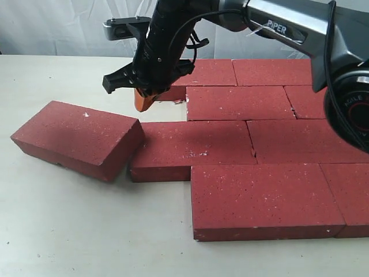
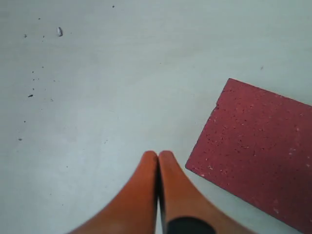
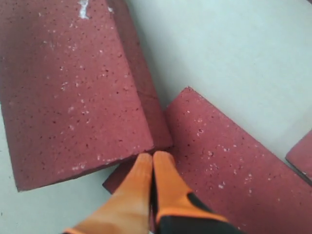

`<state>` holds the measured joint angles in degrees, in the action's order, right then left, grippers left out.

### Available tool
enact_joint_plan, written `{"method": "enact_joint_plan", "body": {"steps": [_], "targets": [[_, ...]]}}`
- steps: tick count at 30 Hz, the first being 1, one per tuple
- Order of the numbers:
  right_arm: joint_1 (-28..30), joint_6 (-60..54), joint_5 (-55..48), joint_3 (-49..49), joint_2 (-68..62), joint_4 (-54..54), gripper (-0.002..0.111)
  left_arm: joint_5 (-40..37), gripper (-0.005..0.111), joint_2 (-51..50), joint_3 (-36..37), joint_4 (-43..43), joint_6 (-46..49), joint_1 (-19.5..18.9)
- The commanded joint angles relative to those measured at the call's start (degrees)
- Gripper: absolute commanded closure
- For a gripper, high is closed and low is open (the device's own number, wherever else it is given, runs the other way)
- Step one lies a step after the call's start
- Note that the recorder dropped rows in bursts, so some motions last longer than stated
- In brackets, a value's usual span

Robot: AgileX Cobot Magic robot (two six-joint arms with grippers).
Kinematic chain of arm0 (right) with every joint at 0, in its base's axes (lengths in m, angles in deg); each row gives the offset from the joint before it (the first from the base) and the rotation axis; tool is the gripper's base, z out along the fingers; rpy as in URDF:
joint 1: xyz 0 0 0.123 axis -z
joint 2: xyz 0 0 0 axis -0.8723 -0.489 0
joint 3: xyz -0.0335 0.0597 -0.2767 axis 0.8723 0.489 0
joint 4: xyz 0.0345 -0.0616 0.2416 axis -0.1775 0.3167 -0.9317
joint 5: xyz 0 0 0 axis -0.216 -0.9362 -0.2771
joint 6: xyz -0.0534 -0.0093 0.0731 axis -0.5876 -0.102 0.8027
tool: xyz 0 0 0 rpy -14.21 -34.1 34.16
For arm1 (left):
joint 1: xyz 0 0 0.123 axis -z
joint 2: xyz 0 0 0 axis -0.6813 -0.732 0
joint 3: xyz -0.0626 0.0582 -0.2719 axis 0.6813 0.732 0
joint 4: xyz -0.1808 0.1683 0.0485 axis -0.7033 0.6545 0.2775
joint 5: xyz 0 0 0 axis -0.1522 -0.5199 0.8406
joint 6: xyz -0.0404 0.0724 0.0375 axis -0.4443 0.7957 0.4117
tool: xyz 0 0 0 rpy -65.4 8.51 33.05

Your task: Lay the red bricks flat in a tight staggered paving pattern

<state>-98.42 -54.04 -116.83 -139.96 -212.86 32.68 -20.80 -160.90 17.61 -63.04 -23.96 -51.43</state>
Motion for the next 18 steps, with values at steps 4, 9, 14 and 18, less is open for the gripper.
{"method": "enact_joint_plan", "body": {"steps": [4,9,14,18], "targets": [[-2.0,0.0,-0.6,0.9,1.2,0.6,0.109,4.7,0.107,-0.6,3.3,-3.4,-0.2,-1.6],[-3.8,-0.3,-0.2,4.4,1.2,1.7,0.109,6.7,0.107,-1.6,3.3,-5.2,-0.2,-1.6],[-4.9,-0.5,2.2,8.1,0.5,3.1,0.109,7.5,0.107,-2.2,3.3,-9.6,-0.1,-1.6],[-5.1,-0.5,9.0,10.4,0.2,3.1,0.109,7.9,0.107,-2.3,3.3,-10.0,-0.1,-1.6]]}}
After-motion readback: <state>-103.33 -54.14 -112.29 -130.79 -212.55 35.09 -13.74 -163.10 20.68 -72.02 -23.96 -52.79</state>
